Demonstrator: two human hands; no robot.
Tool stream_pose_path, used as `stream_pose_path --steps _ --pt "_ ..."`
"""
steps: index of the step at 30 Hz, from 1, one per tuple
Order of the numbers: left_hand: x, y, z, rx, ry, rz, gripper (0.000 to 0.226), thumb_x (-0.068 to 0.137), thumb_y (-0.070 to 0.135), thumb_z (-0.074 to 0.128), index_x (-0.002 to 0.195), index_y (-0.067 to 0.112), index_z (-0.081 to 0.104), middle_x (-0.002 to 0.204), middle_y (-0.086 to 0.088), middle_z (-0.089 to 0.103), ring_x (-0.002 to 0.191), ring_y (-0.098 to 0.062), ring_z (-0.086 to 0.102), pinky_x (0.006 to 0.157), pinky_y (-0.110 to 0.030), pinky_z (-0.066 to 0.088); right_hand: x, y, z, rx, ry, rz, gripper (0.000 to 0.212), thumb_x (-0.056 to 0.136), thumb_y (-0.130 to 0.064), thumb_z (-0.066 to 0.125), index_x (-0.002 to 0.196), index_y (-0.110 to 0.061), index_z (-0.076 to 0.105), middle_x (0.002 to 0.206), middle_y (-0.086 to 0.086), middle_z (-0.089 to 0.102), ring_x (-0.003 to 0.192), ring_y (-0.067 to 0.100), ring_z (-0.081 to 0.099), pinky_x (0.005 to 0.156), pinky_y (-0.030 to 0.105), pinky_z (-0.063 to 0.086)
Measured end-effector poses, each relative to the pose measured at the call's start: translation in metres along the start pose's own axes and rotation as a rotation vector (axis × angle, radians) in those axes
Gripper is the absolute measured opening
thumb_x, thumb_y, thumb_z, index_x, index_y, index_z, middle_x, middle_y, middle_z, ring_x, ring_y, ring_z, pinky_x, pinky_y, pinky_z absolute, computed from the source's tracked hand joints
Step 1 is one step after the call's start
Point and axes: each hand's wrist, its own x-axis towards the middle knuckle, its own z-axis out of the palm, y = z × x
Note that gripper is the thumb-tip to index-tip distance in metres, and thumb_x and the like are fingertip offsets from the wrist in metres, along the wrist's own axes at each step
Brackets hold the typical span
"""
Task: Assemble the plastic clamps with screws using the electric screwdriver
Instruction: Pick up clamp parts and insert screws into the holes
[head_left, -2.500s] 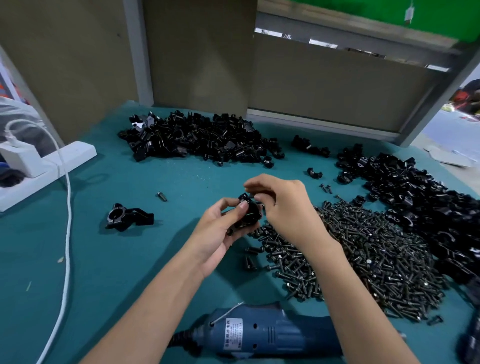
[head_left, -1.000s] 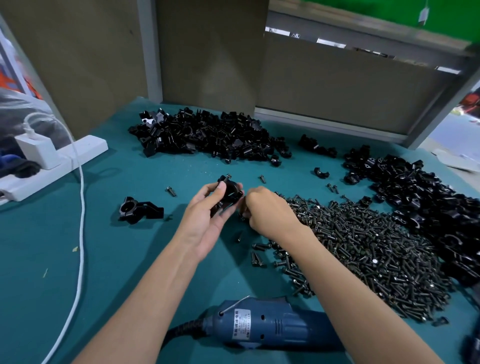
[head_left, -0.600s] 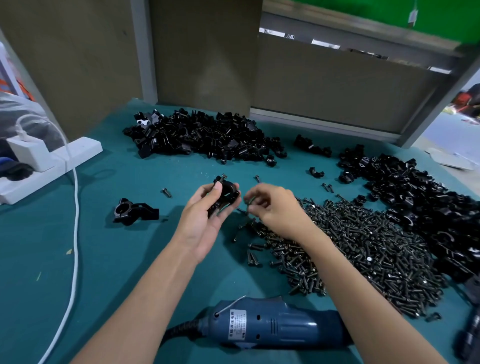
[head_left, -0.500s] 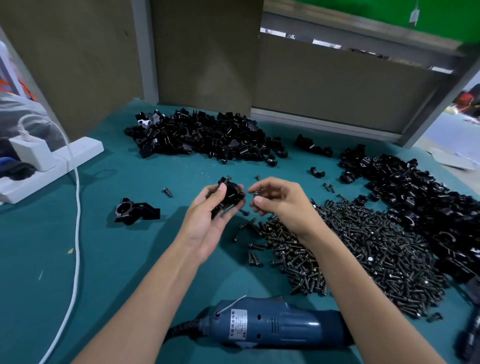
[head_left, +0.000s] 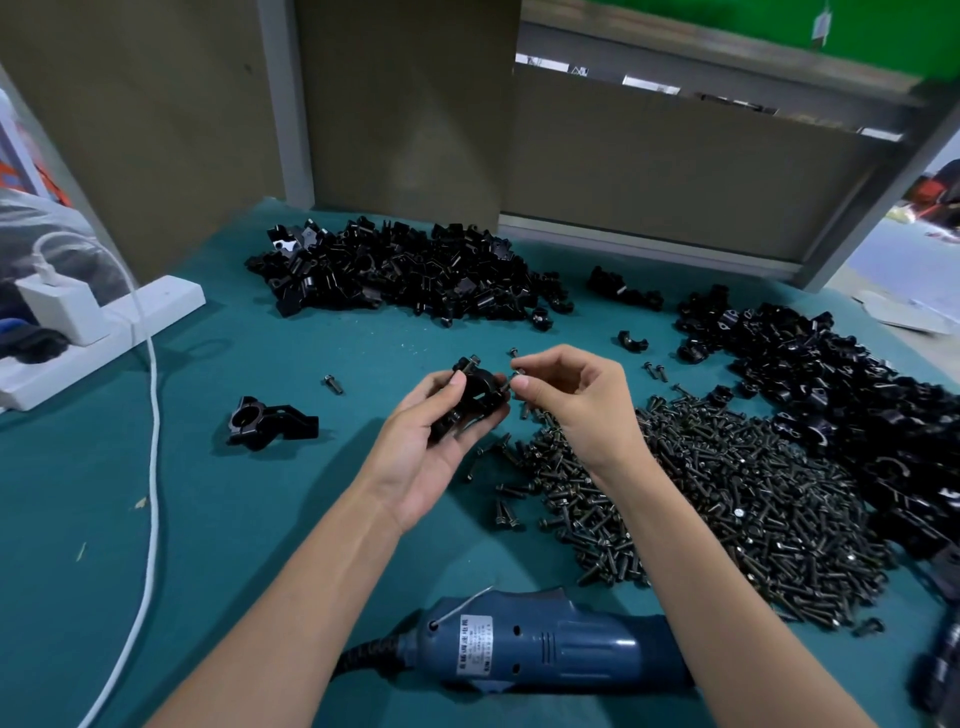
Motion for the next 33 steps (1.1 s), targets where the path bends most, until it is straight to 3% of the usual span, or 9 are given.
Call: stream_pose_path --steps 5,9,13,16,18,22,24,27,33 --pt "0.0 0.005 -0.001 -0.044 0.052 0.038 0.031 0.083 0.014 0.06 0.109 -0.001 0.054 0.107 -0.024 0.071 0.099 -0.031 0.072 0.083 -0.035 0.059 0.003 0.01 -0.007 -0.445 0.12 0.012 0.014 0.084 -0.01 0.075 0.085 -0.024 0.074 0.072 -0.012 0.07 0.063 -0.003 0.061 0.065 0.008 0.048" --pt "0.001 0.01 -0.004 -0.099 0.115 0.075 0.027 0.09 0.011 0.057 0.114 -0.001 0.053 0.105 -0.024 0.072 0.096 -0.031 0.072 0.081 -0.037 0.06 0.001 0.021 -0.001 -0.895 -0.109 0.119 0.021 0.089 -0.007 0.063 0.099 -0.017 0.078 0.094 0.001 0.075 0.069 0.012 0.062 0.073 0.029 0.058" --pt "0.002 0.011 -0.005 -0.1 0.14 0.084 0.018 0.099 0.01 0.051 0.113 -0.001 0.053 0.104 -0.024 0.072 0.094 -0.031 0.073 0.08 -0.037 0.06 0.003 0.02 0.01 -1.047 -0.15 0.059 0.018 0.091 -0.012 0.059 0.094 -0.012 0.077 0.082 0.01 0.072 0.07 0.025 0.062 0.067 0.038 0.058" --pt "0.003 0.01 -0.005 -0.097 0.138 0.083 0.019 0.098 0.01 0.052 0.114 -0.001 0.053 0.104 -0.023 0.072 0.093 -0.031 0.073 0.082 -0.038 0.06 0.011 0.016 0.019 -1.066 -0.141 0.005 0.021 0.092 -0.023 0.064 0.107 -0.011 0.072 0.094 0.012 0.071 0.087 0.032 0.066 0.072 0.037 0.056" --pt "0.002 0.009 -0.004 -0.094 0.136 0.08 0.022 0.096 0.011 0.055 0.114 -0.001 0.053 0.105 -0.024 0.072 0.095 -0.031 0.073 0.083 -0.038 0.06 0.016 0.015 0.026 -1.089 -0.187 0.019 0.019 0.089 -0.026 0.069 0.1 -0.011 0.073 0.093 0.013 0.069 0.085 0.032 0.065 0.069 0.035 0.053" --pt "0.002 0.008 -0.004 -0.093 0.122 0.071 0.024 0.091 0.012 0.057 0.113 0.0 0.054 0.105 -0.024 0.072 0.096 -0.031 0.072 0.083 -0.038 0.06 0.018 0.02 0.032 -1.079 -0.22 0.002 0.008 0.088 -0.012 0.063 0.093 -0.011 0.069 0.091 0.013 0.068 0.084 0.032 0.065 0.069 0.035 0.052" --pt "0.002 0.008 -0.003 -0.096 0.126 0.073 0.023 0.094 0.011 0.055 0.113 -0.001 0.054 0.106 -0.024 0.072 0.097 -0.03 0.072 0.083 -0.038 0.06 0.018 0.02 0.026 -0.914 -0.183 0.005 0.01 0.087 -0.007 0.065 0.094 -0.013 0.066 0.087 0.006 0.069 0.081 0.022 0.065 0.075 0.035 0.056" --pt "0.003 0.008 -0.003 -0.09 0.143 0.086 0.022 0.093 0.011 0.055 0.113 0.0 0.053 0.106 -0.024 0.071 0.101 -0.031 0.071 0.083 -0.037 0.06 0.016 0.01 0.015 -0.617 -0.065 -0.045 0.01 0.082 -0.008 0.076 0.088 -0.013 0.07 0.077 -0.004 0.069 0.069 0.003 0.063 0.071 0.016 0.053" --pt "0.003 0.005 -0.003 -0.025 0.105 0.084 0.014 0.094 0.012 0.054 0.104 0.002 0.054 0.107 -0.023 0.071 0.101 -0.028 0.071 0.081 -0.034 0.06 0.007 -0.007 0.013 -0.403 0.065 -0.194 0.009 0.079 -0.006 0.078 0.086 -0.009 0.074 0.076 -0.008 0.07 0.074 -0.001 0.066 0.07 0.011 0.05"
